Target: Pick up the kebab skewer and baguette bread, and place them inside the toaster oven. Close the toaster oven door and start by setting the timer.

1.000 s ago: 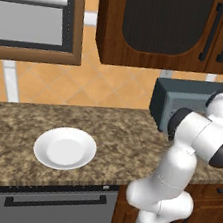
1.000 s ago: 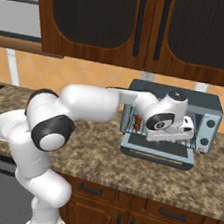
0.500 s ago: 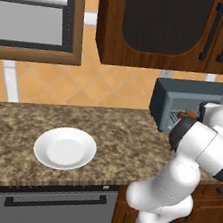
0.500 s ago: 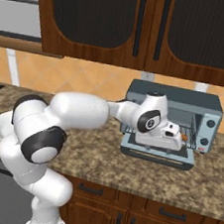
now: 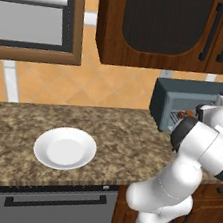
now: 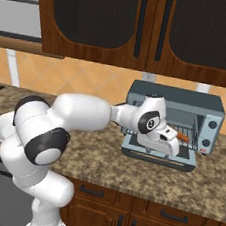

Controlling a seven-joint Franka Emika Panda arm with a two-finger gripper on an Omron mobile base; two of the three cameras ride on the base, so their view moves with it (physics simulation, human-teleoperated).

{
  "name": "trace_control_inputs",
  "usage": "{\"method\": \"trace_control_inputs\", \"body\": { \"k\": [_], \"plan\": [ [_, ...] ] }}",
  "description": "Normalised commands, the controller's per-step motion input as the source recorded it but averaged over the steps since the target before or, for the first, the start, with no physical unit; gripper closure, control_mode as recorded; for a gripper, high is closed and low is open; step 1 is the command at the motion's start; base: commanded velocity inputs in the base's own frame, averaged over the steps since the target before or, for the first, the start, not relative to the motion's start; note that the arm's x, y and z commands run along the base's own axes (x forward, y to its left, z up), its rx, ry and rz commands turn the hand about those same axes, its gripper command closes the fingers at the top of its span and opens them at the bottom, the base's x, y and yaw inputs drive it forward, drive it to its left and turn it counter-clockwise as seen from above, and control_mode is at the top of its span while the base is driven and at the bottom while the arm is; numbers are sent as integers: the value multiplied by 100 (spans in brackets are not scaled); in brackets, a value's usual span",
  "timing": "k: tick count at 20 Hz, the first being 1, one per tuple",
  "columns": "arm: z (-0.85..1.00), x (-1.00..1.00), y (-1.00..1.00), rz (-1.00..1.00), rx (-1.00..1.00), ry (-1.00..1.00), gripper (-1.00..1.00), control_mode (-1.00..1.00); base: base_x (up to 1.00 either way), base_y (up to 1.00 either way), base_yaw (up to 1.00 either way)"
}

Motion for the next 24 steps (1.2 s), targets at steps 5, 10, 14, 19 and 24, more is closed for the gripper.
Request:
{"method": "trace_control_inputs", "body": {
  "k": [5, 10, 14, 19, 24],
  "plan": [
    [-11, 5, 0, -21, 0, 0, -100, -100, 0, 0, 0],
    [-16, 29, 0, -18, 0, 0, -100, -100, 0, 0, 0],
    [-22, 39, 0, -15, 0, 0, -100, -100, 0, 0, 0],
    [-24, 50, 0, -13, 0, 0, -100, -100, 0, 0, 0],
    [-8, 48, 0, -11, 0, -4, -100, -100, 0, 0, 0]
  ]
}}
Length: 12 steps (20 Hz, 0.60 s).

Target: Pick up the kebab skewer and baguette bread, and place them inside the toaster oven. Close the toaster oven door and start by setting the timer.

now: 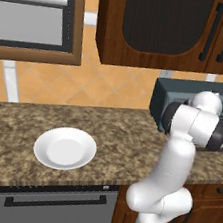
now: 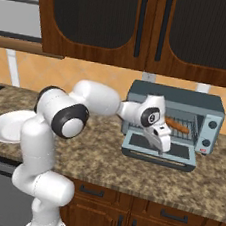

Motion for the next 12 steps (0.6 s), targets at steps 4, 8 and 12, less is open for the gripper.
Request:
{"method": "trace_control_inputs", "body": {
  "k": [4, 8, 12],
  "plan": [
    [0, 52, 4, -20, 4, -9, -100, -100, 0, 0, 0],
    [-1, 45, 15, -17, 6, -14, -100, -100, 0, 0, 0],
    [-13, 28, 6, -14, 4, -13, -100, -100, 0, 0, 0]
  ]
}}
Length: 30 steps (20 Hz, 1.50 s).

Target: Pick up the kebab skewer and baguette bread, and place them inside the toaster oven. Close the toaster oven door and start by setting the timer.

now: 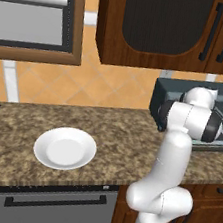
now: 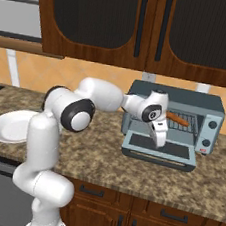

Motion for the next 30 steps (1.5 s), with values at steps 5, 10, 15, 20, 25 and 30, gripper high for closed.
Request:
{"method": "trace_control_inputs", "body": {
  "k": [5, 10, 15, 20, 25, 30],
  "plan": [
    [-10, -13, 8, -6, 1, -13, -100, -100, 0, 0, 0],
    [16, -96, 11, 5, 0, -8, -100, -100, 0, 0, 0],
    [25, -100, 3, 42, 0, 0, -100, -100, 0, 0, 0],
    [0, -78, 34, 83, -2, 0, -100, -100, 0, 0, 0],
    [-3, -16, 40, 58, 0, 3, -100, -100, 0, 0, 0],
    [-18, 4, 16, 30, 0, 11, -100, -100, 0, 0, 0]
  ]
}}
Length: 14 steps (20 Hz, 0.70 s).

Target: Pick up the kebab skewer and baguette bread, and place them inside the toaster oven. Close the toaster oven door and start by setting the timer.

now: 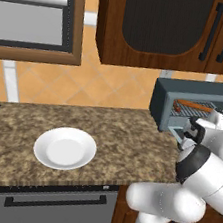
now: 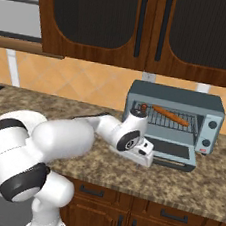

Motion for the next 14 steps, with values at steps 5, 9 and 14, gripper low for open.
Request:
{"method": "trace_control_inputs", "body": {
  "k": [5, 9, 14],
  "plan": [
    [-36, 9, 6, 10, 0, 3, -100, -100, 0, 0, 0],
    [-11, 41, 2, 0, 0, 0, -100, -100, 0, 0, 0],
    [-19, 51, 4, 0, 0, -3, -100, -100, 0, 0, 0]
  ]
}}
